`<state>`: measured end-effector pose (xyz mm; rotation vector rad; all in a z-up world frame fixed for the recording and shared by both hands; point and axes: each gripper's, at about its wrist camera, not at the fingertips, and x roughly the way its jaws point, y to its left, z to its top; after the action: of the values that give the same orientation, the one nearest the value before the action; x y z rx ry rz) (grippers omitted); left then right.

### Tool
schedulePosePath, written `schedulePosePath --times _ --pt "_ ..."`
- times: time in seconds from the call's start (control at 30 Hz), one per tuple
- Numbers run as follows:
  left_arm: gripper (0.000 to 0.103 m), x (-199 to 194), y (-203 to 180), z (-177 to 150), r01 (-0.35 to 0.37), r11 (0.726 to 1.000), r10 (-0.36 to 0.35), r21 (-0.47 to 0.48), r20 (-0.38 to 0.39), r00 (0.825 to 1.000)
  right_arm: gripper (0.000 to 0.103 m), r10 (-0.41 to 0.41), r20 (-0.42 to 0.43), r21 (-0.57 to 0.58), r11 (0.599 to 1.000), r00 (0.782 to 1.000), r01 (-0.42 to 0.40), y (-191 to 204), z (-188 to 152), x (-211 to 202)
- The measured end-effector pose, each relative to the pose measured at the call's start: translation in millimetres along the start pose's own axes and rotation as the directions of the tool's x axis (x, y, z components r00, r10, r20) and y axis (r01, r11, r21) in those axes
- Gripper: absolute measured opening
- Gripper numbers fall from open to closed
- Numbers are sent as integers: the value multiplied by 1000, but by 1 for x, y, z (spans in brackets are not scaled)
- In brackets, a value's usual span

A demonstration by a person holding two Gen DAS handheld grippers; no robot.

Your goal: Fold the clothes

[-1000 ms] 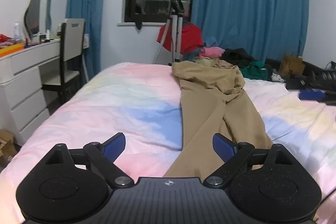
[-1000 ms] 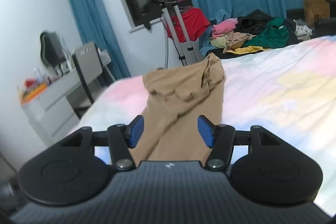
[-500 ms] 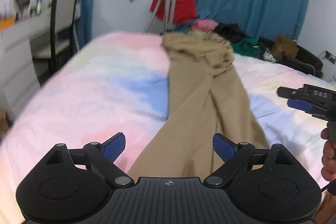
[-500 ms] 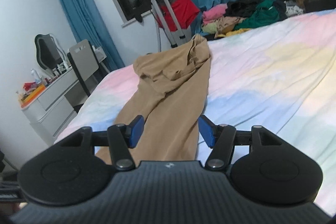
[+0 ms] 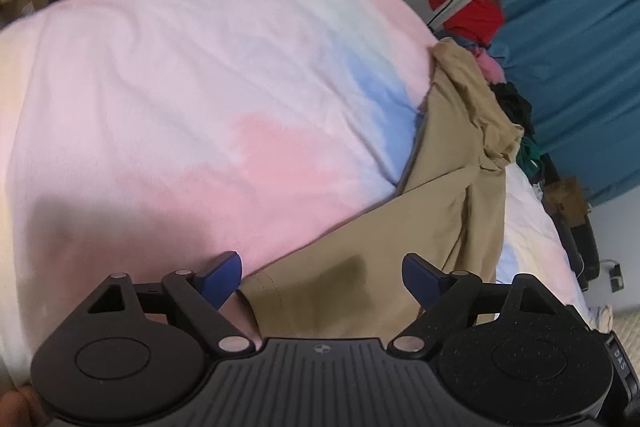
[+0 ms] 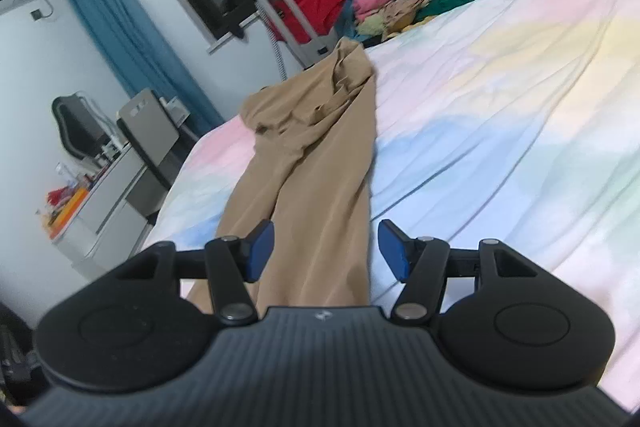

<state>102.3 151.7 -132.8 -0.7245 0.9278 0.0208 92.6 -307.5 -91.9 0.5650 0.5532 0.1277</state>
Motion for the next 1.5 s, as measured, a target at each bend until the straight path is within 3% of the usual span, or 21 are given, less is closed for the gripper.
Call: schedulePosePath --times 0.17,0.33,0.4,0.43,0.5,0.6,0.67,0.8,0.9,1.0,1.07,1.17,1.27,1.33,1.4,1.47,1.5 --pt "75 2 2 -4 -20 1000 20 -11 4 1000 61 -41 1 25 999 999 41 -7 1 2" --pt "45 0 0 -8 -43 999 43 1 9 999 61 -68 -18 24 997 998 68 -8 0 4" --pt "33 -2 -7 -9 -84 996 83 24 39 996 61 -84 -37 23 996 996 85 -8 -2 7" --pt "30 -3 -10 -10 -84 995 82 48 40 996 61 -94 -46 23 995 995 95 -9 -3 8" --pt "14 -5 -16 -13 -78 992 74 98 37 997 61 -110 -62 27 993 992 112 -11 -4 10" --pt "2 -10 -24 -17 -70 984 65 162 35 997 61 -119 -77 44 991 990 123 -14 -5 11" --pt "1 -14 -33 -22 -65 970 55 233 48 997 61 -119 -82 49 991 990 123 -15 -5 12" --pt "1 -29 -58 -39 -25 901 -18 434 94 995 61 -116 -92 42 992 989 120 -14 -6 14" --pt "1 -44 -80 -61 23 787 -113 616 106 988 61 -108 -97 52 992 989 114 -14 -6 15" --pt "1 -44 -98 -81 79 674 -163 735 44 986 61 -102 -104 75 991 989 110 -17 -5 16" --pt "1 -36 -108 -93 135 610 -167 781 -40 985 61 -97 -112 85 991 989 106 -19 -6 18" --pt "1 -23 -121 -108 186 545 -143 817 -128 981 61 -93 -126 83 991 988 104 -19 -6 21" --pt "4 -4 -122 -113 224 546 -83 807 -214 973 61 -91 -140 75 992 986 102 -17 -8 23" --pt "16 -3 -121 -113 244 559 -78 792 -243 967 61 -84 -159 81 992 984 98 -18 -10 24" --pt "43 -10 -119 -109 260 583 -107 770 -244 964 61 -62 -189 108 991 980 84 -20 -13 25" --pt "56 -19 -114 -101 288 623 -157 727 -245 957 61 -33 -226 145 987 974 67 -23 -19 24" --pt "65 -22 -110 -95 280 657 -169 700 -225 960 61 -18 -245 162 985 969 59 -24 -23 24"
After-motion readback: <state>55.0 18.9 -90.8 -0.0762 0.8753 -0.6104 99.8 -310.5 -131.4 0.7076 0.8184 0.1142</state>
